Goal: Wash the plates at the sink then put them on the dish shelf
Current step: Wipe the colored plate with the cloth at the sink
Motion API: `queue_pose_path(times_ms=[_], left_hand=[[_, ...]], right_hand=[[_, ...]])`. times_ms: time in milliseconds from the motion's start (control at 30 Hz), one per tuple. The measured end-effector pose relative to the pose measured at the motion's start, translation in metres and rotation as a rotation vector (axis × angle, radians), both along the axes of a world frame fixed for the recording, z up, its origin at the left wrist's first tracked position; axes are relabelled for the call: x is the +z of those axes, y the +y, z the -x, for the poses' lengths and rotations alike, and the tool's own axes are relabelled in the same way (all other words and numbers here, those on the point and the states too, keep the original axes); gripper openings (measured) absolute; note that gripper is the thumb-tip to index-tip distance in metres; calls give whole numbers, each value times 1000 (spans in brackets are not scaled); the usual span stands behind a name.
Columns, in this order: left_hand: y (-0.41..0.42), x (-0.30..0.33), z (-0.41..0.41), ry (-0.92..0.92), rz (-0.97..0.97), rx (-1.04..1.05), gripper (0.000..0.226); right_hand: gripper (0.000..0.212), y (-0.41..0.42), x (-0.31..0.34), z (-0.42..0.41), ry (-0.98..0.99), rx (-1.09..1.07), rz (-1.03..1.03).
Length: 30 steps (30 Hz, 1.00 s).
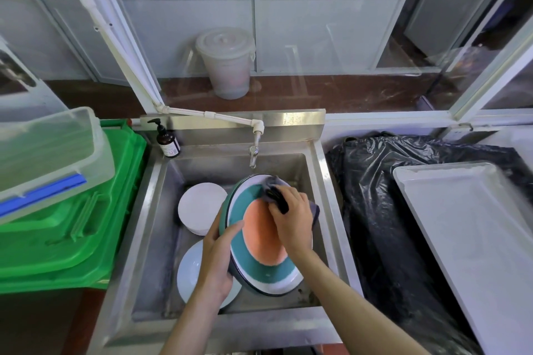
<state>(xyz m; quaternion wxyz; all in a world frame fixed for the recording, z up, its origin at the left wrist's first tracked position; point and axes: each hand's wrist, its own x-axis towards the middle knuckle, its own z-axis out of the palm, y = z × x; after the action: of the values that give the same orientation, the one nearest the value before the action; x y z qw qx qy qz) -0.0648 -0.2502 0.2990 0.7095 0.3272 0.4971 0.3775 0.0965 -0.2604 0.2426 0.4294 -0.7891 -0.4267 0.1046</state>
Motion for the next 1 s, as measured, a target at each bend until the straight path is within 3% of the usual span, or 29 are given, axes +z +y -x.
queue_pose_path(times_ms=[200,300,467,633,733,900,1000], left_hand=[[-4,6,-7,-18,52,4,39],[-5,8,-1,-31,64,-29,39],[-3,13,-4,-68,34,-59,32],[7,11,-3,-124,38,-50,42],[8,7,0,-143,43,-62,43],[5,10,0,-120,0,-89,43],[10,7,4,-100,3,-59,44]], right_hand=[[42,-3,6,13,-111,282,-199],[43,-4,1,-9,-185,195,-178],[39,-2,2,-4,-44,128,-192],[40,-7,10,30,-115,451,-291],[43,-2,9,19,-165,505,-275],[44,4,8,20,86,260,-205],[48,-8,7,38,92,374,-192]])
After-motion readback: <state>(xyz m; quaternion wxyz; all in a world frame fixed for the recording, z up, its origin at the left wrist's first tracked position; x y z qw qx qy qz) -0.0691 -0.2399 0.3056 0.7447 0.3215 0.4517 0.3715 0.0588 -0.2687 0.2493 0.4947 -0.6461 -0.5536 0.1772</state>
